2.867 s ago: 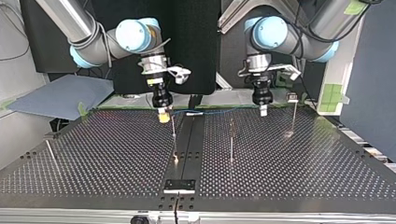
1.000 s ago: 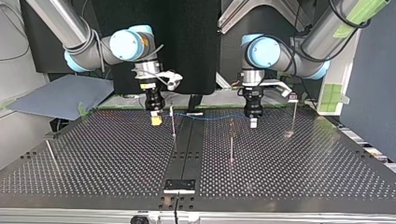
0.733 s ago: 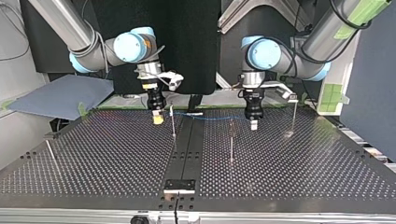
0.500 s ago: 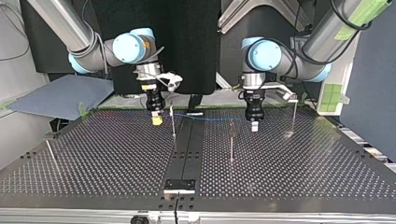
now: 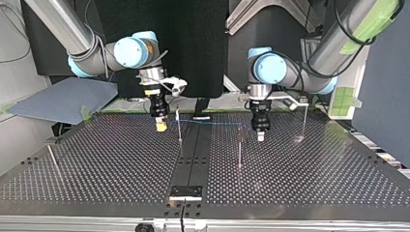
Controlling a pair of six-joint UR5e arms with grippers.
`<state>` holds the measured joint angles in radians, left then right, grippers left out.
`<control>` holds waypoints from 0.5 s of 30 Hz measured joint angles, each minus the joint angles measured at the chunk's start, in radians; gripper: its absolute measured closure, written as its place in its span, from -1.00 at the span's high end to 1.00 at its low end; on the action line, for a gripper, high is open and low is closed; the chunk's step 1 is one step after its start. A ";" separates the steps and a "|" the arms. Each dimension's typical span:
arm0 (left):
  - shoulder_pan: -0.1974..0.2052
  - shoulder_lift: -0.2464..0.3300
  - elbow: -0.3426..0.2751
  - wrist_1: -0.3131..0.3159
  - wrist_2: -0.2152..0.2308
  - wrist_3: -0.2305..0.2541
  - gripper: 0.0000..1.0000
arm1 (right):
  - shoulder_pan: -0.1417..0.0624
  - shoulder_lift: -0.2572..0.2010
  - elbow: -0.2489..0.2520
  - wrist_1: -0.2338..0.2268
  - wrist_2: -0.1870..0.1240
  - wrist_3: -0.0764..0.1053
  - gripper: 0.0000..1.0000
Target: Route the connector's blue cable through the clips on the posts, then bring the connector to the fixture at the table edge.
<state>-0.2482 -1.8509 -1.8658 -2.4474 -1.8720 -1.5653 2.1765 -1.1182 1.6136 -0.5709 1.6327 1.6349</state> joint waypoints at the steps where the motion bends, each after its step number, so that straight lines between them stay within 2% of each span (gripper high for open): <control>1: 0.000 0.000 0.004 -0.001 0.000 -0.001 -1.00 | 0.000 0.000 -0.001 -0.002 0.000 0.000 -1.00; 6: 0.002 -0.001 0.023 -0.007 0.002 -0.006 -1.00 | -0.008 0.000 -0.005 -0.006 0.000 0.003 -1.00; 15: 0.005 -0.001 0.037 -0.015 0.009 -0.008 -1.00 | -0.035 0.000 -0.016 -0.002 -0.010 0.004 -1.00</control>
<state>-0.2428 -1.8521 -1.8285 -2.4628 -1.8627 -1.5734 2.1410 -1.1177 1.5976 -0.5730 1.6227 1.6386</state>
